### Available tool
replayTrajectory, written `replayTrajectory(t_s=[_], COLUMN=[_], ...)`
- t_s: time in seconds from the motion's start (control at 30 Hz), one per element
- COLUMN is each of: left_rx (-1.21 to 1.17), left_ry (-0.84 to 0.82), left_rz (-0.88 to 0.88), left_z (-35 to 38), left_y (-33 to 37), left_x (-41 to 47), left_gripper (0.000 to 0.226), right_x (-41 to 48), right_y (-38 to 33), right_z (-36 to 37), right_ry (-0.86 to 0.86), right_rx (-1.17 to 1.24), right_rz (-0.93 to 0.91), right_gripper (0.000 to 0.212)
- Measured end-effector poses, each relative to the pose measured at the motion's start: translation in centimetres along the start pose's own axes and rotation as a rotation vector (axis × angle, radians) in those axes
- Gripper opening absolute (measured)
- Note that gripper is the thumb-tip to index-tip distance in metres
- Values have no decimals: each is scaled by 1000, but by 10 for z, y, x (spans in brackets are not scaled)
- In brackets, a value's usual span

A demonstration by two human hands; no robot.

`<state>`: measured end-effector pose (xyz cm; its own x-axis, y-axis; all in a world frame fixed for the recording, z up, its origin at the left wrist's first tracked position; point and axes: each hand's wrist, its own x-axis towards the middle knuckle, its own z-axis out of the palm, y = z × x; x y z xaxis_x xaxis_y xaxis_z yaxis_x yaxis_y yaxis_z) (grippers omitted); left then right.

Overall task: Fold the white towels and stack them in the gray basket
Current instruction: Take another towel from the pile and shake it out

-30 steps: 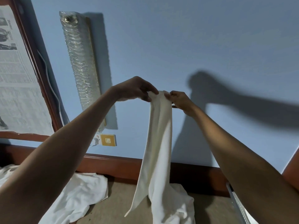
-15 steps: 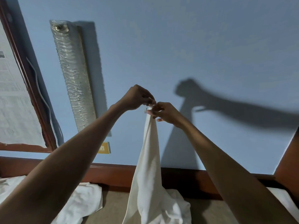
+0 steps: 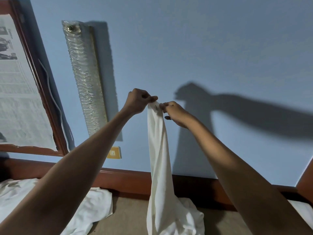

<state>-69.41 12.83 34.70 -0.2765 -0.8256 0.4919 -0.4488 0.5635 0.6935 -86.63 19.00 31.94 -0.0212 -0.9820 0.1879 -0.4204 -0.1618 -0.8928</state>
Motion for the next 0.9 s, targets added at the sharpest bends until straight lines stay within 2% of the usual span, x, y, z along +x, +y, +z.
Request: replayTrajectory(t_s=[0.07, 0.17, 0.43, 0.67, 0.77, 0.83, 0.87, 0.9], left_rx=[-11, -1, 14, -31, -71, 56, 98, 71], left_ry=[35, 100, 286, 427, 303, 106, 2, -123], left_rz=[0, -8, -83, -221, -310, -281, -245, -197], left_z=[1, 1, -10, -28, -26, -23, -21, -19], left_y=[0, 2, -24, -79, -99, -90, -79, -64], left_x=[1, 4, 11, 12, 12, 7, 3, 0], left_gripper=[31, 27, 34, 30, 34, 23, 18, 23], right_x=[-1, -3, -5, -13, -10, -5, -4, -3], right_y=[-2, -4, 3, 28, 27, 24, 22, 19], right_z=[5, 11, 2, -21, -26, -26, -25, -23], right_ry=[-87, -58, -62, -152, -77, -37, -27, -27], right_rx=[223, 420, 263, 271, 248, 190, 164, 137], right_rz=[49, 59, 92, 110, 101, 57, 26, -7], right_gripper=[33, 33, 39, 24, 22, 25, 31, 44])
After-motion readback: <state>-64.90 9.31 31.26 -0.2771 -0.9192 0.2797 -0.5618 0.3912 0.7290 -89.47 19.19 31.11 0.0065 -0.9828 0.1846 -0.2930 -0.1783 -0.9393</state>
